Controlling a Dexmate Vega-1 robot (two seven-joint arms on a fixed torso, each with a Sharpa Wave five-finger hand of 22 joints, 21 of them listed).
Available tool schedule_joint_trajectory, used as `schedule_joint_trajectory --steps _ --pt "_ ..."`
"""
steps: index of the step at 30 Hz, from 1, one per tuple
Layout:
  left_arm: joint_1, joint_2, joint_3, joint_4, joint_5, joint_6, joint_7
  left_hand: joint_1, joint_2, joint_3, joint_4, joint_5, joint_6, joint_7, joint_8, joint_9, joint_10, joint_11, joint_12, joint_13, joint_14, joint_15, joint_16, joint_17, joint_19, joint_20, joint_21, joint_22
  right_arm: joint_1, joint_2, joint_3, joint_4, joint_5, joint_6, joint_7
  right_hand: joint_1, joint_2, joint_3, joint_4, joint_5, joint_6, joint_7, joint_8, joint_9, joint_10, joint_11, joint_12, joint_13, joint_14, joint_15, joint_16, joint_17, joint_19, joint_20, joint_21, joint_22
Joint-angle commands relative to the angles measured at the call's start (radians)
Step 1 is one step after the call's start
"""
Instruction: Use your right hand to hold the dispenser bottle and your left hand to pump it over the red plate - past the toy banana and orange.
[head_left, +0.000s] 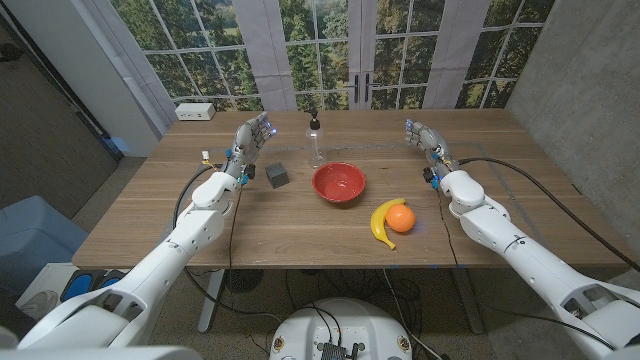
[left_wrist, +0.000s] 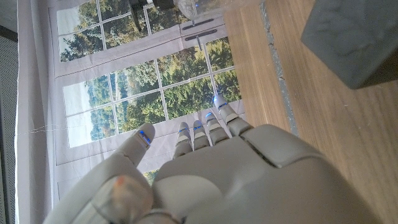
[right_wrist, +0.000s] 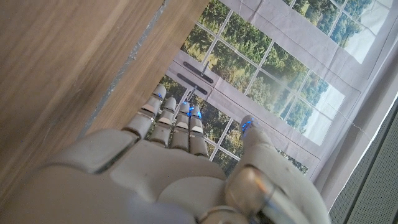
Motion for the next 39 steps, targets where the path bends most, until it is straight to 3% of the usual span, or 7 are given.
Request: schedule_joint_trajectory --steps 1,19,26,29,31,39 --pt "0.003 0.003 -0.002 -0.008 -0.005 0.006 -0.004 -0.011 0.027 0.002 -0.005 -0.004 0.005 0.0 0.006 0.005 0.006 -0.002 0.008 0.006 0.005 -0.015 0.002 0.001 0.009 0.0 -0.004 0.005 0.025 -0.028 -0.021 -0.001 -0.008 -0.02 0.065 0.004 -0.025 -0.004 -0.013 0.001 0.003 0.004 -0.001 0.006 0.006 0.005 0.006 0.001 0.004 0.006 0.004 0.003 0.012 0.002 -0.003 0.001" --pt "0.016 0.005 -0.008 -0.03 -0.015 0.007 0.0 -0.017 0.03 0.003 -0.007 -0.004 0.007 0.002 0.006 0.005 0.011 -0.003 0.007 0.006 0.009 -0.017 0.001 0.002 0.012 0.001 -0.011 0.006 0.072 -0.029 -0.071 0.025 -0.075 -0.02 0.1 -0.007 -0.069 -0.028 -0.038 -0.005 -0.02 -0.002 -0.007 0.007 -0.005 0.013 0.002 -0.006 -0.015 -0.001 -0.003 0.0 0.012 -0.006 -0.01 0.001" --pt "0.024 0.012 -0.009 -0.046 -0.011 0.015 0.012 -0.02 0.031 0.003 -0.007 -0.004 0.009 0.003 0.007 0.005 0.013 -0.003 0.006 0.006 0.01 -0.017 0.001 0.003 0.015 0.002 -0.013 0.006 0.092 -0.017 -0.093 0.05 -0.117 -0.005 0.09 -0.006 -0.08 -0.033 -0.048 -0.006 -0.031 -0.01 -0.009 0.007 -0.021 0.002 -0.002 -0.009 -0.027 -0.006 -0.008 -0.002 -0.011 0.016 -0.022 0.0" --pt "0.025 0.015 -0.009 -0.05 -0.01 0.019 0.013 -0.021 0.031 0.003 -0.007 -0.004 0.01 0.003 0.007 0.005 0.012 -0.005 0.006 0.006 0.01 -0.018 0.0 0.003 0.016 0.002 -0.014 0.006 0.098 -0.013 -0.098 0.059 -0.127 0.003 0.087 -0.005 -0.084 -0.035 -0.051 -0.006 -0.036 -0.012 -0.01 0.007 -0.023 0.003 -0.002 -0.01 -0.031 -0.007 -0.009 -0.003 -0.012 0.004 -0.023 0.0" --pt "0.024 0.011 -0.011 -0.046 -0.016 0.014 0.007 -0.021 0.032 0.003 -0.007 -0.004 0.01 0.003 0.007 0.005 0.012 -0.004 0.005 0.006 0.011 -0.017 0.0 0.003 0.016 0.002 -0.015 0.006 0.104 -0.013 -0.104 0.063 -0.137 0.006 0.09 0.0 -0.09 -0.036 -0.057 -0.007 -0.038 -0.01 -0.008 0.007 -0.026 0.002 -0.002 -0.012 -0.037 -0.008 -0.012 -0.006 -0.006 -0.021 -0.022 -0.001" --pt "0.022 0.009 -0.01 -0.042 -0.011 0.008 0.01 -0.024 0.034 0.004 -0.008 -0.004 0.012 0.005 0.007 0.005 0.013 -0.003 0.005 0.006 0.013 -0.019 0.0 0.003 0.018 0.003 -0.018 0.006 0.115 -0.014 -0.119 0.057 -0.173 0.001 0.082 0.013 -0.103 -0.037 -0.069 -0.008 -0.046 -0.001 -0.008 0.007 -0.033 0.0 -0.003 -0.015 -0.037 -0.011 -0.014 -0.012 0.005 -0.035 -0.02 -0.002"
